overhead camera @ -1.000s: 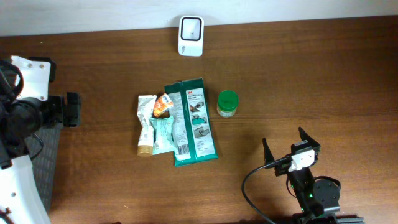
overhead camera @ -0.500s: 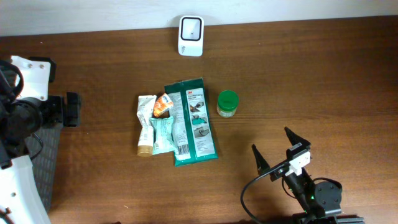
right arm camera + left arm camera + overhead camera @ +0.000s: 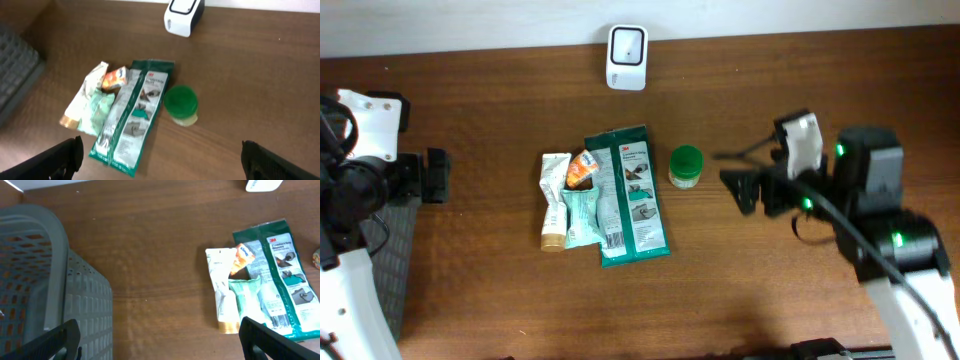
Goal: Scan the item barcode
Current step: 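Reach the right gripper to the green-lidded jar and grasp it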
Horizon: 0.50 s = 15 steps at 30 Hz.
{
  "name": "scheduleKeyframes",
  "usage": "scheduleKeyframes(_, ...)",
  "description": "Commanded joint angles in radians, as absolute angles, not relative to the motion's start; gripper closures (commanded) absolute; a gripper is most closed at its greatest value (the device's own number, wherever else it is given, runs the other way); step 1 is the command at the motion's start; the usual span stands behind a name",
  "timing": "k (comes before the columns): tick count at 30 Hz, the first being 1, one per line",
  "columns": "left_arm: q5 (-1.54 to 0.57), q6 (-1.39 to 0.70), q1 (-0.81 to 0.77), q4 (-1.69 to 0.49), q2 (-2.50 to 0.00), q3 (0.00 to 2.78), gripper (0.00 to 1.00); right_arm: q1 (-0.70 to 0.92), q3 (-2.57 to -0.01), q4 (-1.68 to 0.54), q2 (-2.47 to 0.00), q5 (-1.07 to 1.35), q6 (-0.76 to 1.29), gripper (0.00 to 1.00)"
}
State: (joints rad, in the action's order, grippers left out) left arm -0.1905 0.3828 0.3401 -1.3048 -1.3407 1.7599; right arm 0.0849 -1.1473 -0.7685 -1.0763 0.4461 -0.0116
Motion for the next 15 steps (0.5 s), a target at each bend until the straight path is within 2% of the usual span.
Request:
scheduleKeyframes(1,-0.194,0.398,0.346,-1.304,-1.339,1.771,0.01,0.093,-1.342,-0.862,-1.288,0.463,-0.022,0.02)
scheduleKeyframes(3,-0.194,0.398,0.346,-1.304,-1.339,1.771,0.01,0.114,-1.446,-0.927,-1.433,0.461,-0.022,0.02)
scheduleKeyframes(9,-0.194,0.398,0.346,-1.304,-1.339,1.771,0.01,0.126,-1.451,-0.853,-1.679,0.467,0.032,0.01)
scheduleKeyframes(10,-0.194,0.398,0.346,-1.304,-1.339,1.771,0.01,0.130,-1.451,-0.852,-1.697,0.455,0.039,0.05)
scheduleKeyframes(13,-0.194,0.398,0.346,-1.304,-1.339,1.771,0.01,0.215,-1.451,-0.842,-1.707,0.148,0.279,0.05)
scheduleKeyframes(15,-0.194,0.398,0.346,-1.304,-1.339,1.771,0.01,0.294,-1.451,-0.796,-1.718,0.088,0.358,0.05)
